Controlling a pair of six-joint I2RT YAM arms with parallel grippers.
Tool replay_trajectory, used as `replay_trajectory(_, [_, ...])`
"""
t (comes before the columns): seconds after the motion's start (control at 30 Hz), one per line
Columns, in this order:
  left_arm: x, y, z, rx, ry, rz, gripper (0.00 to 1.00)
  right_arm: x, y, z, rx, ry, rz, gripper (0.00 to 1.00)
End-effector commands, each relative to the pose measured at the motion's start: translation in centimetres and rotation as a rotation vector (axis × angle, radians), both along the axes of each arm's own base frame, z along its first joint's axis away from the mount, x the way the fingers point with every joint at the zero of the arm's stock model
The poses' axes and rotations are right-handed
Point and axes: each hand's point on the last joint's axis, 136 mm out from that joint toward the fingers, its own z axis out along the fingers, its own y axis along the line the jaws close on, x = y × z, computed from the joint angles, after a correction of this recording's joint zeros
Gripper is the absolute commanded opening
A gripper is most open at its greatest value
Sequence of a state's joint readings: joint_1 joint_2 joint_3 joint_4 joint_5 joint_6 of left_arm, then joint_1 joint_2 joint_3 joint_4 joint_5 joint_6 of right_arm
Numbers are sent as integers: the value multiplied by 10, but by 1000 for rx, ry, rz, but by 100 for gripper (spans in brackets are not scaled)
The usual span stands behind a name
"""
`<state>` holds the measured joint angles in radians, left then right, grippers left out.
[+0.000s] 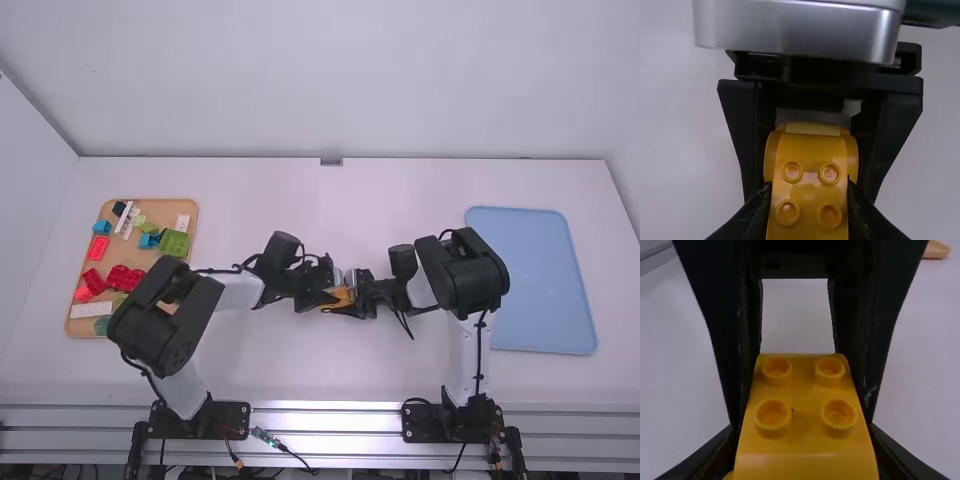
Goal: Assemble lego blocks to make yellow taxi
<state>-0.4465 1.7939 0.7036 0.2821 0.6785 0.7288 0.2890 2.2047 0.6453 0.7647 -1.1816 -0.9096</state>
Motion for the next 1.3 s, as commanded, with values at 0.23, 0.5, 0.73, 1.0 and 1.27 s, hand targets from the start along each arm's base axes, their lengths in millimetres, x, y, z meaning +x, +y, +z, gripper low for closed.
replay_trajectory(0.23, [-18, 5, -29, 77, 74, 18, 37, -4, 6, -6, -17, 17, 15, 38])
replay_trajectory(0.5, [-17, 3, -20, 68, 57, 17, 45, -4, 6, -6, -17, 17, 13, 39])
replay_trajectory(0.73, [-12, 9, -15, 64, 52, 37, 43, -4, 6, -6, -17, 17, 13, 39])
replay_trajectory(1.0, [-14, 17, 9, -62, 51, -14, 43, -4, 5, -7, -25, 18, 8, 39])
replay_trajectory(1.27, [-15, 37, 36, -169, 9, -23, 48, -3, 5, -8, -31, 20, 5, 39])
